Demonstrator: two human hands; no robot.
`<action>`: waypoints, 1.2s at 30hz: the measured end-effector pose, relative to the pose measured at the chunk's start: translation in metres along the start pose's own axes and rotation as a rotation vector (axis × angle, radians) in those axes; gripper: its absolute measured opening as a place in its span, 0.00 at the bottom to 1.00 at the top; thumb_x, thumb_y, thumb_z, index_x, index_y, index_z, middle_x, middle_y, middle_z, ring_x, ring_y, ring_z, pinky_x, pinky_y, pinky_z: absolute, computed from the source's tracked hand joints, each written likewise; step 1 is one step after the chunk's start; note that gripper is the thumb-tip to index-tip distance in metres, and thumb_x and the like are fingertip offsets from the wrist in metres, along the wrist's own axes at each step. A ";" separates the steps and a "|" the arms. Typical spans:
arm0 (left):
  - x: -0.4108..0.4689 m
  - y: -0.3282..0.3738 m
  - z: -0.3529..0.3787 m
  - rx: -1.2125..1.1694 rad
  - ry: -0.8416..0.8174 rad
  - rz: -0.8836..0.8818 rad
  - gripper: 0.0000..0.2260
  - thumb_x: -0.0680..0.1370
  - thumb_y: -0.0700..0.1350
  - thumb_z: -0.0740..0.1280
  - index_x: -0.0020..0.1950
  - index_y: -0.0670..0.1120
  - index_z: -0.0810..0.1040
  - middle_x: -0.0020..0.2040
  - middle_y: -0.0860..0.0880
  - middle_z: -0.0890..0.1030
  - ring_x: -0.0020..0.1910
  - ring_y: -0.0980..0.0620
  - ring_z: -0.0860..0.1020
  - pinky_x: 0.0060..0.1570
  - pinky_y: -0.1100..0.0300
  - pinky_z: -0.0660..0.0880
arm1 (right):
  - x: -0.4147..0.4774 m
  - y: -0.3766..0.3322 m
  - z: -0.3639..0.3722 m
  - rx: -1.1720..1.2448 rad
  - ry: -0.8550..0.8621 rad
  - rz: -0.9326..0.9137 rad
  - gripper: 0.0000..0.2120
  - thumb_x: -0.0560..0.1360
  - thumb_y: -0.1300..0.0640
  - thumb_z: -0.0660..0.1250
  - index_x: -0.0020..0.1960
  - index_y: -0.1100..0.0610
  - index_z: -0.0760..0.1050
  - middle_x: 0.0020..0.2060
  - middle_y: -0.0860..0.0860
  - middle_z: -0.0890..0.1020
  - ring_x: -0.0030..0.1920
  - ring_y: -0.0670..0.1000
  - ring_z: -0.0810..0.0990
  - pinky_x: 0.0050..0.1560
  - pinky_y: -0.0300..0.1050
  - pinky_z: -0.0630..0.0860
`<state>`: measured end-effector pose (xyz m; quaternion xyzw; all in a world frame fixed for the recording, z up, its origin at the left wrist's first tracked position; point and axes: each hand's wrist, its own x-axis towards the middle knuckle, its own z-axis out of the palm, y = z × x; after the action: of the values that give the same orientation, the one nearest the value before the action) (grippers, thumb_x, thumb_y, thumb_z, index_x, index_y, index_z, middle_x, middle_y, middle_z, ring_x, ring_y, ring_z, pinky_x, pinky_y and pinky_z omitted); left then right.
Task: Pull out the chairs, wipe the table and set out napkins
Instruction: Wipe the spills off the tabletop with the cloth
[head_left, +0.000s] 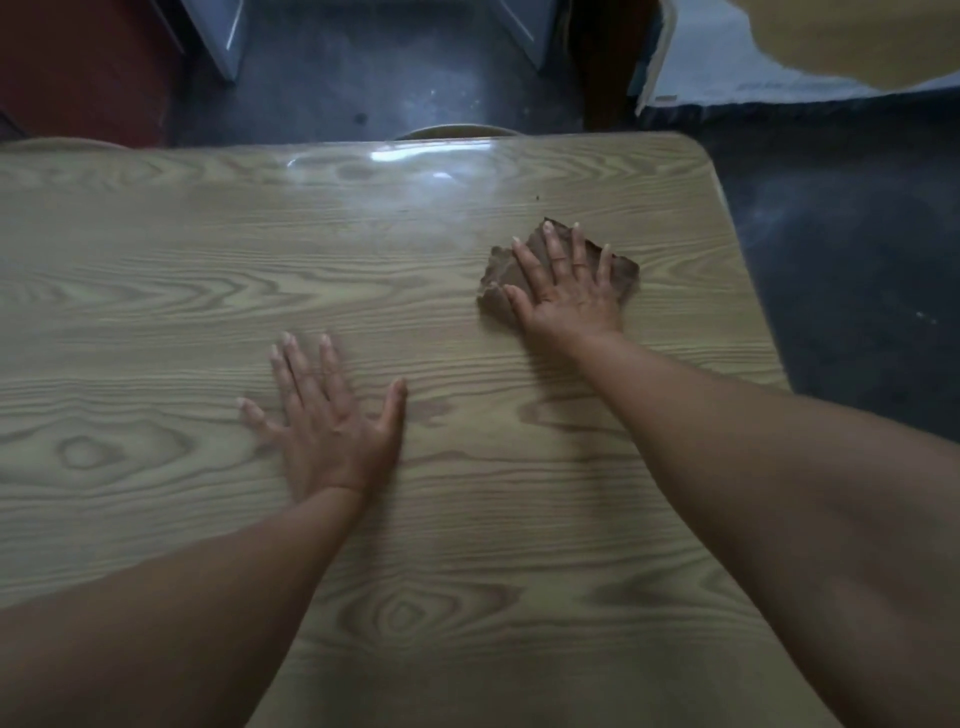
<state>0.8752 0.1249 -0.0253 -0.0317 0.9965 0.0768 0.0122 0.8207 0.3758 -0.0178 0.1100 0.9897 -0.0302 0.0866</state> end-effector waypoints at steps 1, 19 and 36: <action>0.000 0.000 0.001 0.000 0.005 0.002 0.43 0.71 0.70 0.44 0.79 0.44 0.54 0.80 0.40 0.50 0.79 0.44 0.48 0.70 0.31 0.45 | 0.003 0.002 -0.002 0.000 -0.010 -0.005 0.29 0.80 0.36 0.44 0.79 0.41 0.43 0.79 0.48 0.41 0.78 0.56 0.36 0.75 0.62 0.35; -0.003 -0.001 -0.003 -0.075 0.020 0.000 0.39 0.76 0.66 0.55 0.79 0.43 0.54 0.79 0.39 0.50 0.79 0.45 0.46 0.71 0.32 0.42 | -0.126 -0.028 0.025 0.111 0.062 0.274 0.32 0.80 0.37 0.47 0.79 0.45 0.40 0.78 0.53 0.37 0.78 0.59 0.35 0.74 0.62 0.34; -0.002 -0.001 0.000 -0.097 0.036 0.002 0.39 0.75 0.66 0.55 0.79 0.43 0.54 0.79 0.39 0.49 0.79 0.44 0.45 0.71 0.32 0.40 | -0.159 -0.055 -0.028 0.107 0.227 0.154 0.13 0.75 0.50 0.61 0.55 0.55 0.74 0.54 0.54 0.79 0.56 0.57 0.77 0.47 0.48 0.71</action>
<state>0.8776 0.1239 -0.0253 -0.0325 0.9917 0.1243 -0.0074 0.9563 0.2911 0.0401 0.1928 0.9787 -0.0633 -0.0299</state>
